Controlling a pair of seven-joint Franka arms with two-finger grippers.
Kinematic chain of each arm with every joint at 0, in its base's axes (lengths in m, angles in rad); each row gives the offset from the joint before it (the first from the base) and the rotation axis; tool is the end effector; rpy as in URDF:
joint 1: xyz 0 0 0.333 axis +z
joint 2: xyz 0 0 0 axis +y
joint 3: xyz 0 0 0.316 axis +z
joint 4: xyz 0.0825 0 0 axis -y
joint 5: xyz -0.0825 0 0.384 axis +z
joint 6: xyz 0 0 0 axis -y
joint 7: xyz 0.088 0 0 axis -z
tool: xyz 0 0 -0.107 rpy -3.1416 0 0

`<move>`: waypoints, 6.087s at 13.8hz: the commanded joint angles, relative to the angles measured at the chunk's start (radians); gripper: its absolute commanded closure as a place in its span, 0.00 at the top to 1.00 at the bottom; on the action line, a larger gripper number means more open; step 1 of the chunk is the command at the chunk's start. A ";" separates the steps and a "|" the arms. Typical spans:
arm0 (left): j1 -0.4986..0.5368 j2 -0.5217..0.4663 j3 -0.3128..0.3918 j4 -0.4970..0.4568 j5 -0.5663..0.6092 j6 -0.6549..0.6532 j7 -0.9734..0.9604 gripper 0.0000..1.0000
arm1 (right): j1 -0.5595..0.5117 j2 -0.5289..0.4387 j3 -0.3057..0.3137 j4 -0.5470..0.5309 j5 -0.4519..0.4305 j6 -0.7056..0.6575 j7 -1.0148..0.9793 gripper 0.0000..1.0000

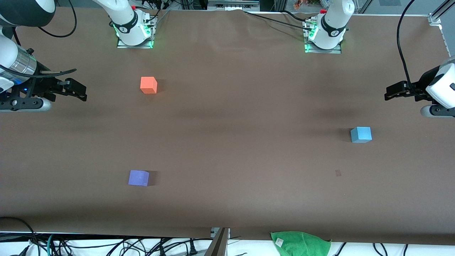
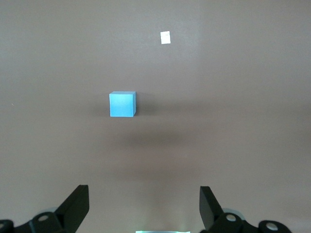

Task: Place blue block between orange and purple blocks

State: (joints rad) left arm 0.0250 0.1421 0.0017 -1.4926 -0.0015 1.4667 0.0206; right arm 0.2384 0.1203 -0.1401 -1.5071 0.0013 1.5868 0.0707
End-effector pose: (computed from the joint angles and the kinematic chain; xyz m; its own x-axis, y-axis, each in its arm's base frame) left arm 0.5836 0.0153 0.5717 0.9859 0.0056 -0.1671 0.0065 -1.0000 0.0047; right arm 0.5878 0.0630 0.5876 0.9989 0.0279 -0.0382 0.0286 -0.9994 0.0182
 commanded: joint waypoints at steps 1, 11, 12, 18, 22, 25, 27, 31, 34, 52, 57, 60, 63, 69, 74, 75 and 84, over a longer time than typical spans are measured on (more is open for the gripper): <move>0.003 0.014 0.001 0.031 0.008 -0.011 0.007 1.00 | -0.005 0.001 0.002 0.010 -0.007 -0.007 -0.002 1.00; 0.045 0.117 0.007 0.029 0.023 0.003 0.012 1.00 | -0.008 0.001 0.002 0.010 -0.007 -0.008 -0.002 1.00; 0.071 0.138 0.007 0.029 0.017 0.006 0.013 1.00 | -0.008 0.001 0.002 0.010 -0.007 -0.008 -0.002 1.00; 0.087 0.275 0.004 -0.011 0.011 0.134 0.055 1.00 | -0.008 0.001 0.002 0.010 -0.006 -0.008 -0.002 1.00; 0.088 0.280 0.004 -0.173 0.017 0.352 0.056 1.00 | -0.008 0.001 0.002 0.010 -0.007 -0.008 -0.002 1.00; 0.095 0.281 0.006 -0.305 0.025 0.544 0.096 1.00 | -0.008 0.001 0.002 0.010 -0.007 -0.008 -0.002 1.00; 0.121 0.280 0.004 -0.392 0.025 0.674 0.122 1.00 | -0.008 0.001 0.002 0.010 -0.007 -0.008 -0.002 1.00; 0.122 0.280 0.004 -0.468 0.025 0.748 0.128 1.00 | -0.008 0.001 0.002 0.010 -0.006 -0.008 -0.002 1.00; 0.124 0.280 0.004 -0.512 0.025 0.802 0.128 1.00 | -0.008 0.001 0.002 0.010 -0.007 -0.008 -0.002 1.00; 0.159 0.323 0.004 -0.525 0.025 0.865 0.200 0.40 | -0.008 0.001 0.002 0.010 -0.007 -0.008 -0.002 1.00; 0.148 0.292 -0.067 -0.389 0.009 0.689 0.164 0.41 | -0.004 -0.001 0.005 0.018 -0.004 -0.002 0.001 1.00; 0.144 0.294 -0.204 -0.276 0.011 0.568 0.009 0.41 | -0.004 -0.001 0.005 0.018 -0.004 -0.007 0.001 1.00; 0.071 0.303 -0.321 -0.216 0.012 0.561 -0.209 0.41 | -0.005 -0.001 0.004 0.016 -0.004 -0.008 0.001 1.00; -0.287 0.496 -0.322 0.061 0.017 0.561 -0.651 0.43 | -0.008 0.001 0.002 0.011 -0.006 -0.010 0.000 1.00; -0.428 0.642 -0.313 0.208 0.020 0.578 -0.765 0.46 | -0.008 0.001 0.002 0.010 -0.006 -0.010 -0.002 1.00; -0.453 0.652 -0.312 0.218 0.020 0.592 -0.774 0.45 | -0.010 0.001 0.002 0.010 -0.006 -0.011 -0.002 1.00; -0.631 0.774 -0.203 0.281 0.018 0.673 -0.999 0.47 | -0.005 0.010 0.004 0.015 -0.007 -0.008 -0.005 1.00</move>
State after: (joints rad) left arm -0.5958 0.8758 -0.2135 -1.2805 -0.0011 2.1497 -0.9441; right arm 0.2351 0.1217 -0.1421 -1.5045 0.0014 1.5863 0.0706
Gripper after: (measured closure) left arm 0.432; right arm 0.000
